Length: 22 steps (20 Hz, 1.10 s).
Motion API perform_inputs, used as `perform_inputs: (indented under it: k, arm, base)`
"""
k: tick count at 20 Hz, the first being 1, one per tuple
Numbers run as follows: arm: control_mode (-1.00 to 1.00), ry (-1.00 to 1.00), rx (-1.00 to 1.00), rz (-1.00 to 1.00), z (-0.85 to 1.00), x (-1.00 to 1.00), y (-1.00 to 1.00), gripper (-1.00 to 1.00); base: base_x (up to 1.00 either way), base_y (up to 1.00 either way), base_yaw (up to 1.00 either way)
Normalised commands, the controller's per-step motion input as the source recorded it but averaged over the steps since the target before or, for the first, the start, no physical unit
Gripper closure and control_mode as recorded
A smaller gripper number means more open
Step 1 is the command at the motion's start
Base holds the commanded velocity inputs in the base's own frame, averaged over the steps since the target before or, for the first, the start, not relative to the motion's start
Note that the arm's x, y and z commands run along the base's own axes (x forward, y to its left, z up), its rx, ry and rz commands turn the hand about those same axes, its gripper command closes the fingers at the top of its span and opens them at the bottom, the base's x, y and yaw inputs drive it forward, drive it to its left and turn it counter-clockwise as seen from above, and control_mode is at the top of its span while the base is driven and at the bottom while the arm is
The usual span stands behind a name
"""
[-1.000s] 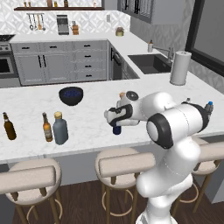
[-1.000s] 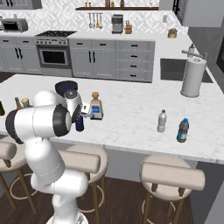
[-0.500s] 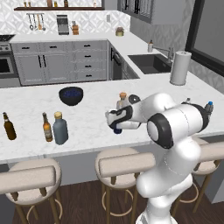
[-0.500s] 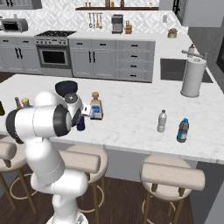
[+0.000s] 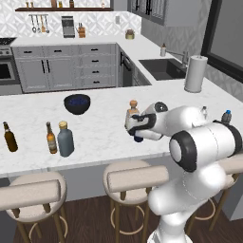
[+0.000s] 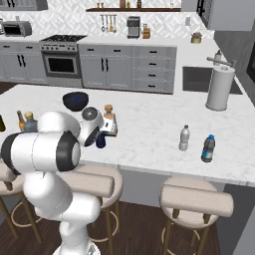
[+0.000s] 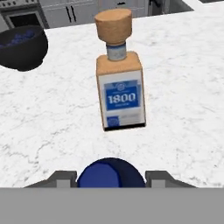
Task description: Move the plastic bottles in the middle to the plastics group, and the glass bottles in the middle to the glass group.
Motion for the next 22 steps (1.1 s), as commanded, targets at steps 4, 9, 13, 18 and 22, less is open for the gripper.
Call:
perform_inputs:
  k: [4, 9, 13, 18, 22]
  arm:
    - [-1.0, 0.0, 0.0, -0.07, 0.37, -0.03, -0.87, 1.0]
    - [-1.0, 0.02, -0.02, -0.13, 0.3, 0.0, -0.9, 1.0]
    - [-1.0, 0.0, -0.13, -0.15, 0.09, -0.15, -0.83, 1.0]
    - [-1.0, 0.0, -0.13, -0.18, 0.15, -0.03, -0.76, 1.0]
    - [-1.0, 0.01, -0.05, -0.16, 0.17, 0.01, -0.8, 1.0]
  base:
    - [0.0, 0.0, 0.0]
    - [0.0, 0.0, 0.0]
    - [0.0, 0.0, 0.0]
    - [0.0, 0.0, 0.0]
    - [0.0, 0.0, 0.0]
